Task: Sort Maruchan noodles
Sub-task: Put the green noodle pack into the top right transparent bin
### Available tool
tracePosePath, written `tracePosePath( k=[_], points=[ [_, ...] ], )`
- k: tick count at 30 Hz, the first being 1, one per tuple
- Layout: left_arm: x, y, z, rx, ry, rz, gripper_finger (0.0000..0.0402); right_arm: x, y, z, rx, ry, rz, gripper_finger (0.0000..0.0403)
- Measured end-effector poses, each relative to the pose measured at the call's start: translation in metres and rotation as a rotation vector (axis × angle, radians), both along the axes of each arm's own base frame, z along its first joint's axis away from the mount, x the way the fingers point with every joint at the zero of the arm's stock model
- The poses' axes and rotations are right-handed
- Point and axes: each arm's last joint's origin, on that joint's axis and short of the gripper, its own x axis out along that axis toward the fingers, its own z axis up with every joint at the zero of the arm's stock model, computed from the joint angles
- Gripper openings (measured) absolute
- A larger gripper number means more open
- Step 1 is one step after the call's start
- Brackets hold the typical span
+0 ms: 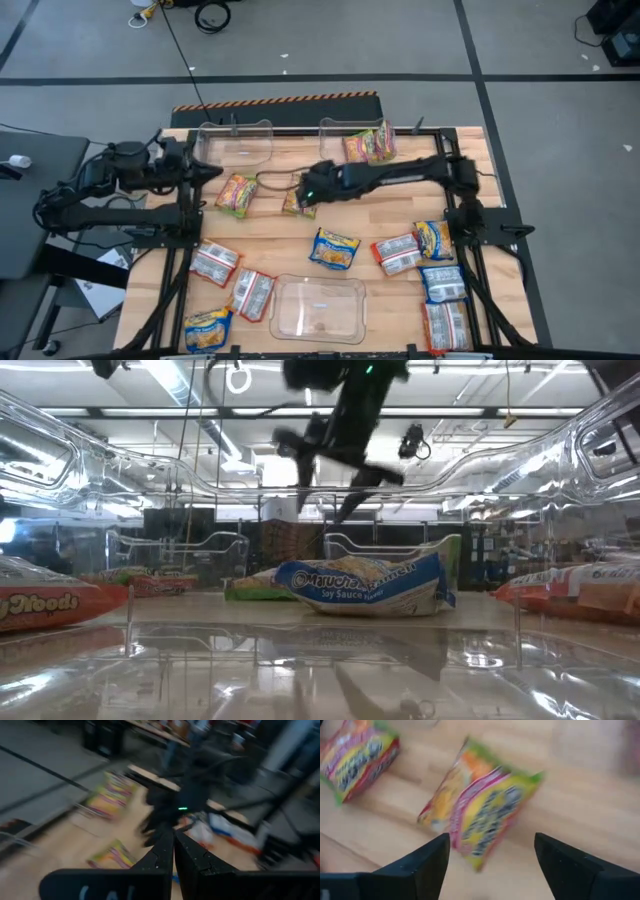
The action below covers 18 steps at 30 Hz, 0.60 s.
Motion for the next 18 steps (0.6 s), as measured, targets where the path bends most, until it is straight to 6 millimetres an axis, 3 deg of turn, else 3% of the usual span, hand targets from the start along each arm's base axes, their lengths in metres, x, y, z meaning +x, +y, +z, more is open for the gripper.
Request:
tracePosePath(
  k=[4, 7, 14, 18],
  points=[
    [-0.002, -0.003, -0.005, -0.048, 0.038, -0.063, 0.0021, 0.016, 0.001, -0.041, 0.081, 0.039, 0.014, 0.0298],
    [-0.003, -0.002, -0.006, -0.045, 0.056, -0.059, 0.0021, 0.025, -0.002, -0.057, 0.101, 0.015, 0.024, 0.0295],
    [-0.003, -0.002, -0.007, -0.037, 0.065, -0.059, 0.0021, 0.028, -0.003, -0.072, 0.122, -0.005, -0.038, 0.0291],
    [-0.003, -0.002, -0.007, -0.027, 0.068, -0.062, 0.0021, 0.017, 0.001, -0.061, 0.109, -0.017, -0.093, 0.0283]
  ],
)
